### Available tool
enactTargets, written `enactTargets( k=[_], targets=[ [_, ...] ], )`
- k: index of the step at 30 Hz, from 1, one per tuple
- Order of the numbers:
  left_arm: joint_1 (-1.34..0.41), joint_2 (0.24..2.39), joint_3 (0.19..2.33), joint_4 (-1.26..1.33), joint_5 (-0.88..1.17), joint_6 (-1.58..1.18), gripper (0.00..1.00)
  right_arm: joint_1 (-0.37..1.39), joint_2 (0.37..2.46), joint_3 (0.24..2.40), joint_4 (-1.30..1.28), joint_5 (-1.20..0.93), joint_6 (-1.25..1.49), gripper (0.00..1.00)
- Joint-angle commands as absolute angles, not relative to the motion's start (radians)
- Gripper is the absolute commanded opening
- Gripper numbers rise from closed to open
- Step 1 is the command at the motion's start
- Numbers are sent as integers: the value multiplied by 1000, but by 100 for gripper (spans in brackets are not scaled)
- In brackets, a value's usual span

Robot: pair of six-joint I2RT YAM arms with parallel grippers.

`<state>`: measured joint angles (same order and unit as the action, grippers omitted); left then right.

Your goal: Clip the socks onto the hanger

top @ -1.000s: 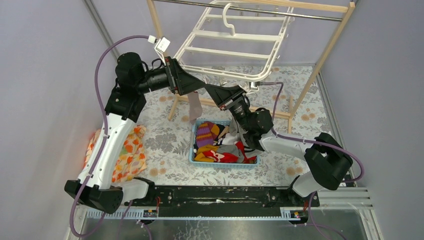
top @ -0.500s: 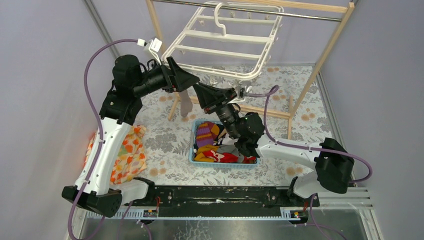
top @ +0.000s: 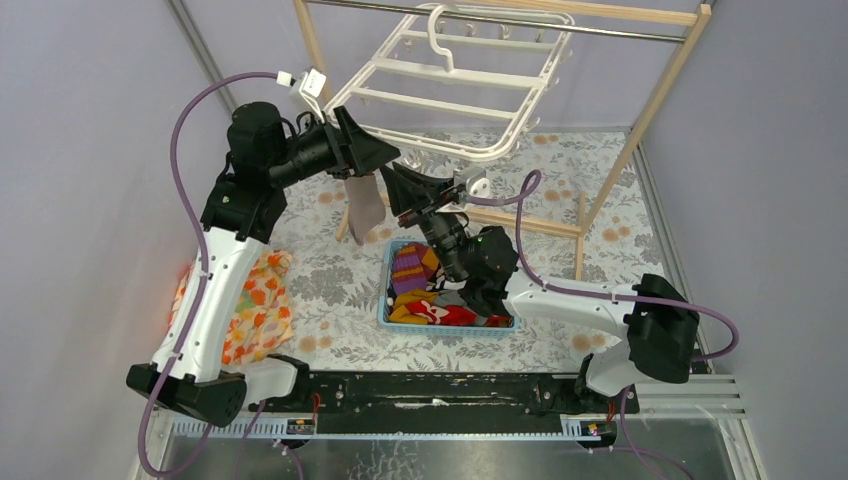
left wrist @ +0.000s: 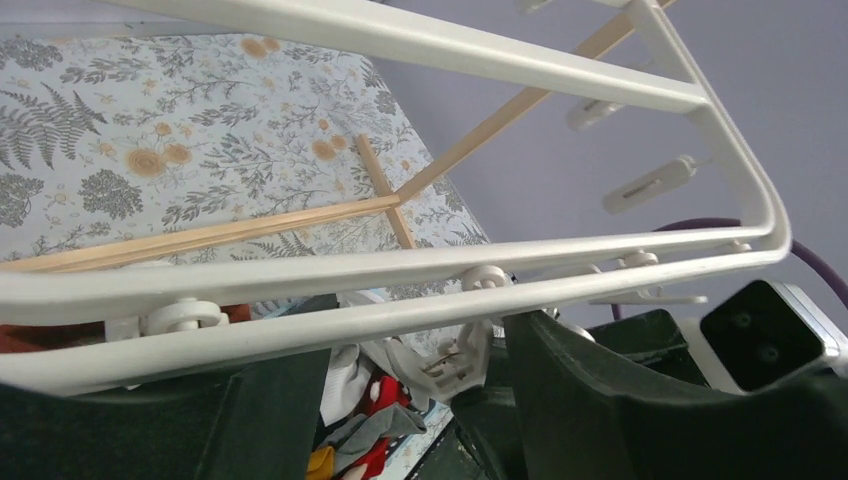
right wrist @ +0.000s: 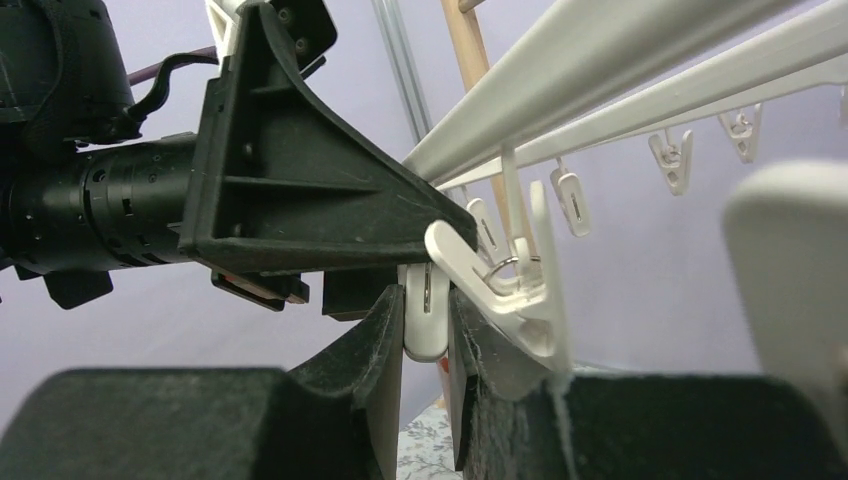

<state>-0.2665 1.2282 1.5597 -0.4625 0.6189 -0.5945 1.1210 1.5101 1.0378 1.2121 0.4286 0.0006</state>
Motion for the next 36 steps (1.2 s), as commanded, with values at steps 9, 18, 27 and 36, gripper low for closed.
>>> enactTargets(
  k=[9, 18, 27, 36],
  targets=[
    [-262, 1252, 1603, -424, 580, -566, 23, 1173, 1492, 1072, 1136, 433, -59, 26],
    [-262, 1245, 1588, -443, 596, -513, 9, 1173, 1189, 890, 745, 569, 127, 74],
    [-261, 1245, 1595, -455, 642, -474, 7, 1173, 1019, 856, 37, 607, 362, 77],
    [-261, 1246, 1586, -462, 658, -471, 5, 1139, 1029, 772, -142, 605, 452, 72]
  ],
)
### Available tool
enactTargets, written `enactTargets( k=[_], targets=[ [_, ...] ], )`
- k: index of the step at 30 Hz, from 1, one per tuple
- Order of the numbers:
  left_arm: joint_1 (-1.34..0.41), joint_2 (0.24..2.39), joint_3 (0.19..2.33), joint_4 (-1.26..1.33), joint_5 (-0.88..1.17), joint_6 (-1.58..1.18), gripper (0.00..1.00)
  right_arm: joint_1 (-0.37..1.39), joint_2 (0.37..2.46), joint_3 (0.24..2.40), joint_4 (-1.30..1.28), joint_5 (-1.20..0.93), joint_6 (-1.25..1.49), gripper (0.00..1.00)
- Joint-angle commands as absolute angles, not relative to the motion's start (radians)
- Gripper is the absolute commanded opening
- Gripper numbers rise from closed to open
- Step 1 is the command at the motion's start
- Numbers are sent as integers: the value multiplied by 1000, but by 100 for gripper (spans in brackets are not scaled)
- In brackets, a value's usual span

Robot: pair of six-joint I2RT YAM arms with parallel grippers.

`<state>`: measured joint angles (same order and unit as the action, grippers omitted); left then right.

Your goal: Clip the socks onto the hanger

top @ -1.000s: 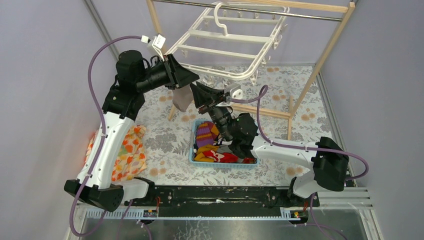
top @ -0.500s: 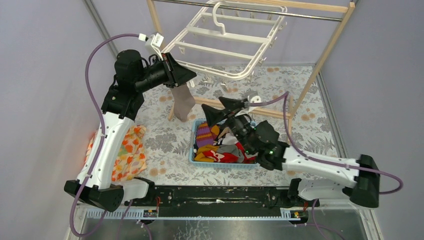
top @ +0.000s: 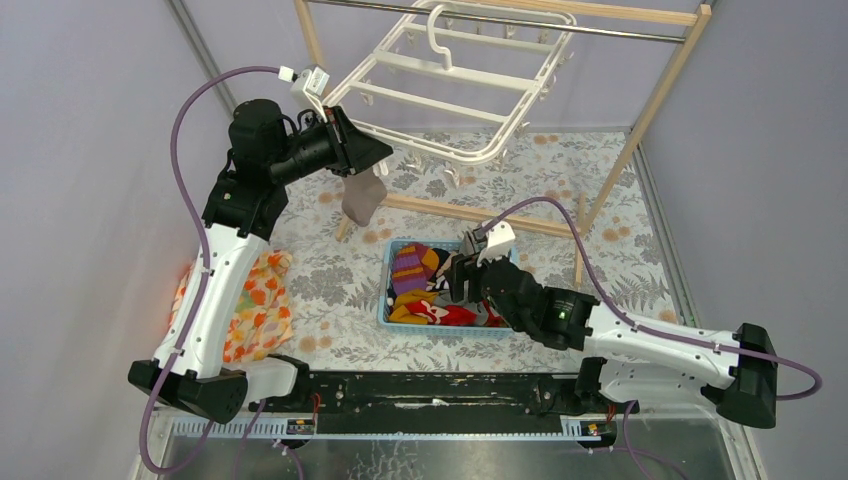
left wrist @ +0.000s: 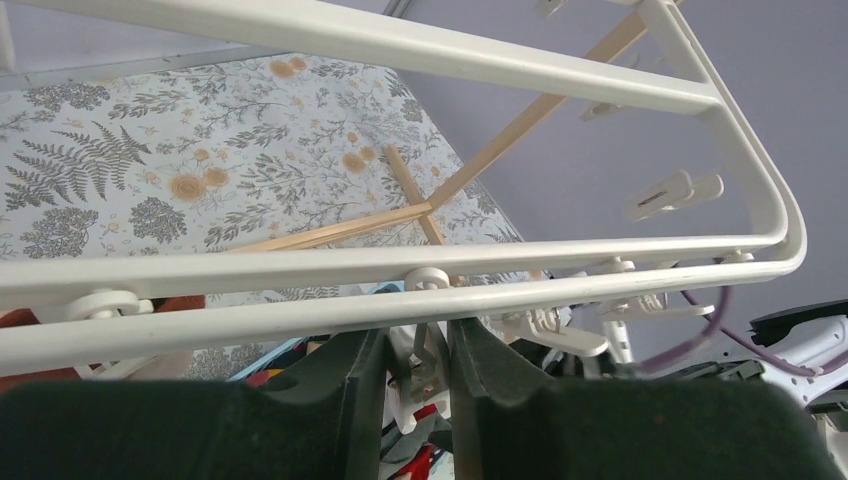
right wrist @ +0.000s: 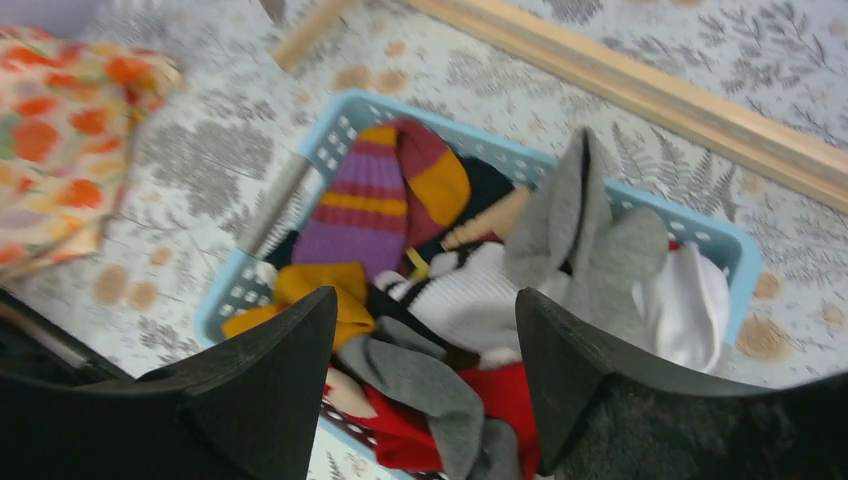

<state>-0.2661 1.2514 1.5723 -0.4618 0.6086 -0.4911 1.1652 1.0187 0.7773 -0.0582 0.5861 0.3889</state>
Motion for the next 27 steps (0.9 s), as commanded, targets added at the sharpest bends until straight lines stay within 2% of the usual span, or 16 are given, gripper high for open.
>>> enactTargets(
  k=[1, 6, 13, 16, 19, 23, 27],
  targets=[
    [-261, 1245, 1585, -462, 658, -472, 5, 1117, 1039, 768, -145, 596, 458, 71],
    [-262, 1244, 1582, -460, 668, -479, 5, 955, 1073, 737, -72, 514, 422, 66],
    [-262, 1244, 1579, -454, 675, -482, 5, 869, 1216, 776, 49, 412, 353, 63],
    [-262, 1243, 1577, -454, 675, -480, 5, 856, 1269, 780, 103, 389, 351, 58],
    [-262, 1241, 1571, -454, 674, -477, 5, 847, 1313, 791, 137, 376, 352, 43],
    [-262, 1237, 1563, -454, 673, -471, 4, 847, 1299, 812, 157, 365, 342, 13],
    [-262, 1240, 1567, -454, 675, -472, 4, 847, 1212, 841, 156, 332, 328, 0]
  ],
)
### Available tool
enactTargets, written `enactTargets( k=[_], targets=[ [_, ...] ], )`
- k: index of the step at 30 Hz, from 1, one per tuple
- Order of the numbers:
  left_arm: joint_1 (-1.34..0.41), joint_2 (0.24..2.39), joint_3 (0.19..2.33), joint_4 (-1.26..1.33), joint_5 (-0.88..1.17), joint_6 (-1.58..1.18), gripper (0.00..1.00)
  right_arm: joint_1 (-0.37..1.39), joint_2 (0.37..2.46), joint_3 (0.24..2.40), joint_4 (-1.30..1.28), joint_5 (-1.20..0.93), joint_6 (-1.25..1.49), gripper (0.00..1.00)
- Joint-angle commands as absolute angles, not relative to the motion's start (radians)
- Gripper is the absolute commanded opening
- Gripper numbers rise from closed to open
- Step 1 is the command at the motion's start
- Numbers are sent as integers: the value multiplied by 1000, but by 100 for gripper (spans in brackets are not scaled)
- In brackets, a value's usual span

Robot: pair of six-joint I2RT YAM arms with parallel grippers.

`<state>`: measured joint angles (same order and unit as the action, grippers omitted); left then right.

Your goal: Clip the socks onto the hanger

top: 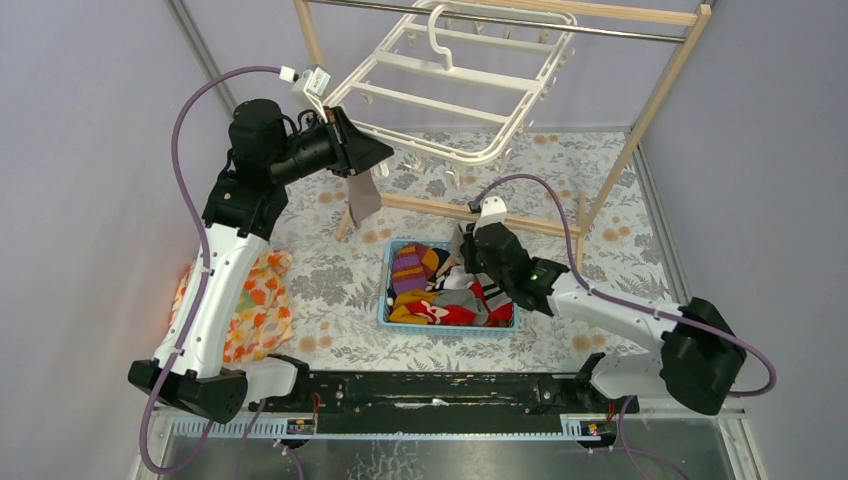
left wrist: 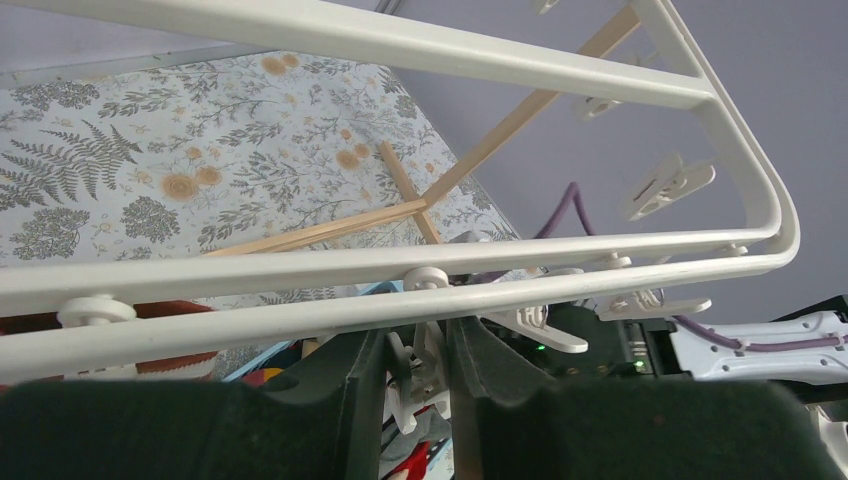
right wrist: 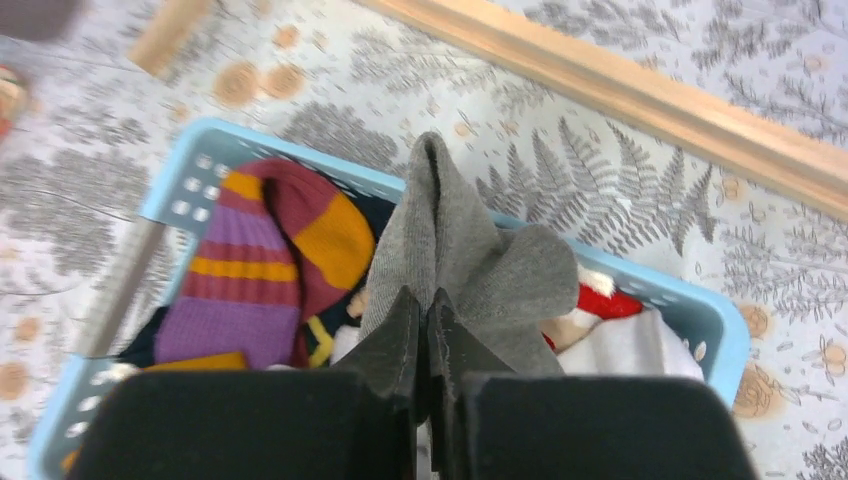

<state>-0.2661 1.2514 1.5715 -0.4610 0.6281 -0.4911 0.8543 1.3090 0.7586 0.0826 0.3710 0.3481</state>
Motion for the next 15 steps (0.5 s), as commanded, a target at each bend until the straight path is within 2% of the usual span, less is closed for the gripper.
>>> enactTargets(
  k=[1, 6, 15],
  targets=[
    [-262, 1242, 1568, -454, 676, -473, 4, 847, 1192, 854, 141, 319, 325, 0],
    [-262, 1244, 1566, -449, 680, -475, 4, 847, 1100, 874, 103, 224, 337, 0],
    [-262, 1241, 1565, -449, 686, -475, 3, 848, 999, 789, 132, -10, 444, 3]
  ],
)
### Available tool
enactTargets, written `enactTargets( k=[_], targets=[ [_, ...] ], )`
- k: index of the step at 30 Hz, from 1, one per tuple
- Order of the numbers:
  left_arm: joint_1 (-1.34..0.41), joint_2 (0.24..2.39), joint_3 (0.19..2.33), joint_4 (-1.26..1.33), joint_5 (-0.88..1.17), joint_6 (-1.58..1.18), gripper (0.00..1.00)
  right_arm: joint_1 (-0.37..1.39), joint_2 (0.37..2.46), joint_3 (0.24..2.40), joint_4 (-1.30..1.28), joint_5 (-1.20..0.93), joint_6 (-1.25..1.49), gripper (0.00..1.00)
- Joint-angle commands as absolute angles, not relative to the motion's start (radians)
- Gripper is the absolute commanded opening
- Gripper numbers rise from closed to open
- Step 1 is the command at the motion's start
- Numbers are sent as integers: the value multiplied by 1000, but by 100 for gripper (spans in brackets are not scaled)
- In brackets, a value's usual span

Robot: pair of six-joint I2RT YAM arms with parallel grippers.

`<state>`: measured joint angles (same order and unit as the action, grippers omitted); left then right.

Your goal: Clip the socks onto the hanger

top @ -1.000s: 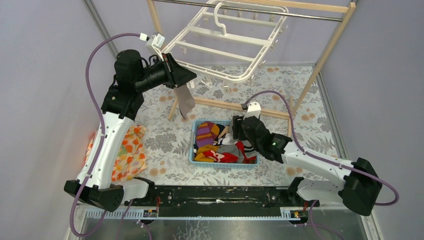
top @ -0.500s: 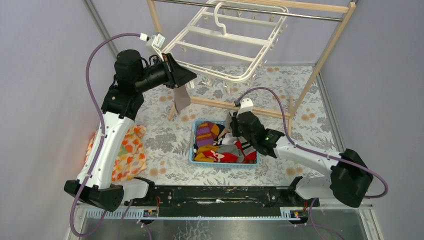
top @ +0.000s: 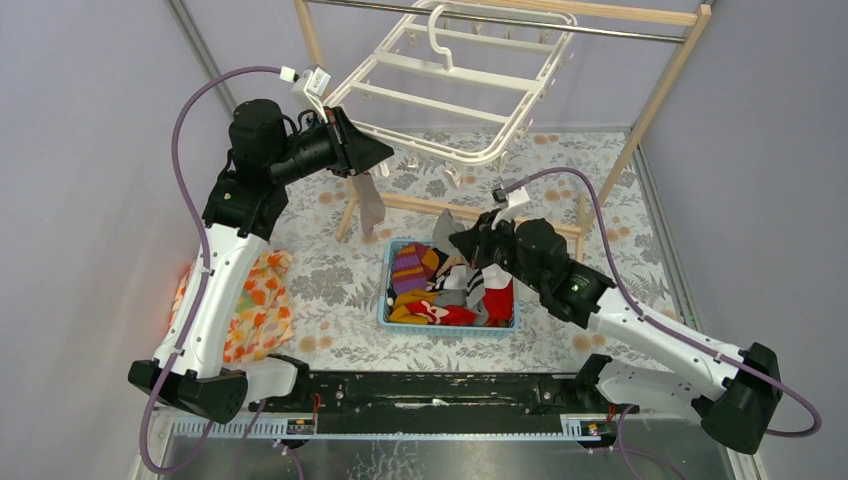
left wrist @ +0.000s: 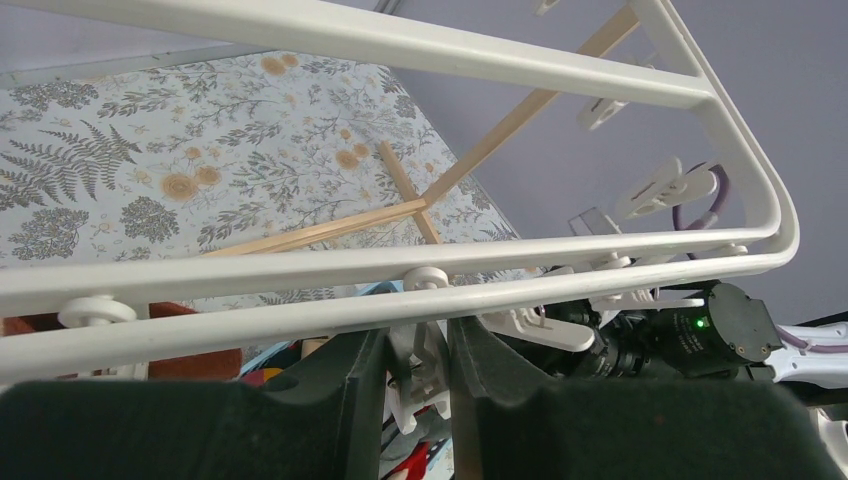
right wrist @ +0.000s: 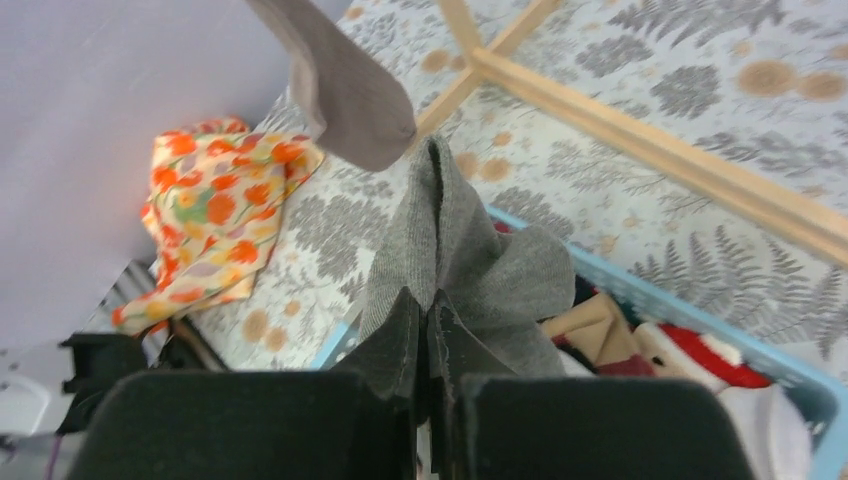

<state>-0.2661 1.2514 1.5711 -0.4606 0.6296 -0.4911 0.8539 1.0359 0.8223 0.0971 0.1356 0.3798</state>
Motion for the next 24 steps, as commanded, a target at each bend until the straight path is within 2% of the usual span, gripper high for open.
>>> enactTargets(
  k=[1, 5, 7, 9, 12, 16, 18, 21, 24],
  targets=[
    [-262, 1241, 1564, -449, 688, -474, 3, 848, 992, 776, 130, -45, 456, 3],
    [-262, 1236, 1561, -449, 690, -471, 3, 856, 968, 723, 71, -46, 471, 5],
    [-262, 1239, 1558, -449, 690, -470, 3, 863, 967, 681, 85, -39, 479, 10],
    [-262, 1240, 1554, -449, 691, -469, 3, 881, 987, 655, 107, -38, 481, 22],
    [-262, 1240, 1546, -446, 690, -469, 2, 932, 1044, 669, 152, -11, 453, 33],
    [-262, 1243, 1547, -446, 688, -471, 2, 1002, 1177, 790, 136, 34, 397, 41],
    [-262, 1243, 1552, -446, 686, -472, 2, 1027, 1225, 844, 111, 70, 376, 49],
    [-262, 1244, 1557, -446, 685, -474, 2, 1038, 1208, 858, 106, 121, 381, 66],
    [-262, 1245, 1556, -446, 687, -474, 2, 1039, 1111, 832, 71, 220, 435, 76]
  ],
)
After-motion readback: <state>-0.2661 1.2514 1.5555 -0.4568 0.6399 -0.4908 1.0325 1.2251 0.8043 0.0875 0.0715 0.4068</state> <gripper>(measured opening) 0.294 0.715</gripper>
